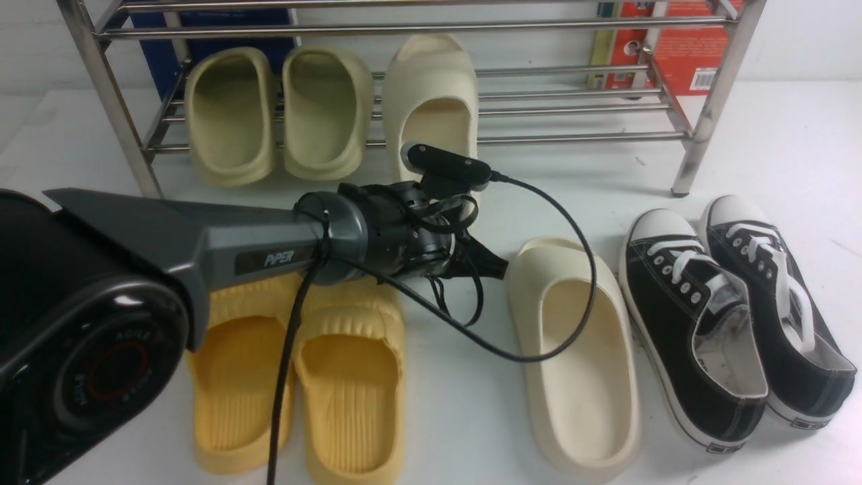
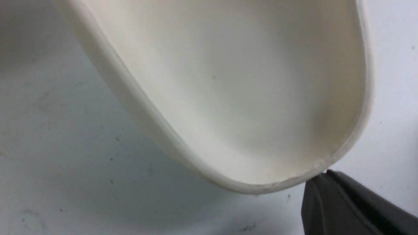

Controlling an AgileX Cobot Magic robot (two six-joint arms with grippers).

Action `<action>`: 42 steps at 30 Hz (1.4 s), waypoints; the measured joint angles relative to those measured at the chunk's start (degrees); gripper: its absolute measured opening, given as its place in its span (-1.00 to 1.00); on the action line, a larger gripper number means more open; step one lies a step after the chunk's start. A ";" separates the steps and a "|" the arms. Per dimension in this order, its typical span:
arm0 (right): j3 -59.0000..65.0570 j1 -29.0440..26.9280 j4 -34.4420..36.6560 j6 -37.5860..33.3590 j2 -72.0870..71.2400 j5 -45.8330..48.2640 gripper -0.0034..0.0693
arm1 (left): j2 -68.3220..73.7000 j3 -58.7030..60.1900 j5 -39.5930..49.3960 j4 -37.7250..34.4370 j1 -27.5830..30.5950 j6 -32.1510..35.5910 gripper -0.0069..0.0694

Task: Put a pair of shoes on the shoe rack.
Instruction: Use the left arm to put a shoe into the shoe rack

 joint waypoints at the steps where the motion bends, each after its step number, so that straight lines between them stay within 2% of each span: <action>1: 0.00 0.00 0.00 0.00 0.00 0.00 -0.23 | 0.00 -0.88 0.19 1.49 0.00 -1.49 -0.85; 7: 0.00 0.00 0.00 0.00 0.00 0.00 -0.23 | 0.00 -7.17 1.24 9.51 0.00 -6.84 -0.85; 17: 0.00 0.00 0.00 0.00 0.00 0.00 -0.23 | 0.00 -13.62 4.37 18.76 0.31 -9.58 -0.85; 25: 0.00 0.00 0.00 0.00 0.00 0.00 -0.23 | -0.08 -14.17 6.75 19.88 1.93 -15.04 -0.85; 29: 0.00 0.00 0.00 0.00 0.00 0.00 -0.23 | -2.66 -14.17 9.71 17.95 0.04 -15.63 -0.85; 31: 0.00 0.00 0.00 0.00 0.00 0.00 -0.23 | -4.92 -14.17 11.57 14.65 -1.45 -14.89 -0.85; 33: 0.00 0.00 0.00 0.00 0.00 0.00 -0.23 | -6.71 -14.24 13.75 8.59 -2.80 -11.10 -0.85; 39: 0.00 0.00 0.00 0.00 0.00 0.00 -0.23 | -6.96 -14.44 20.21 -19.27 -3.83 13.01 -0.85; 41: 0.00 0.00 0.00 0.00 0.00 0.00 -0.23 | -6.45 -14.44 21.17 -25.47 -3.19 18.48 -0.85; 42: 0.00 0.00 0.00 0.00 0.00 0.00 -0.23 | -5.84 -14.44 20.87 -33.60 -2.00 25.62 -0.85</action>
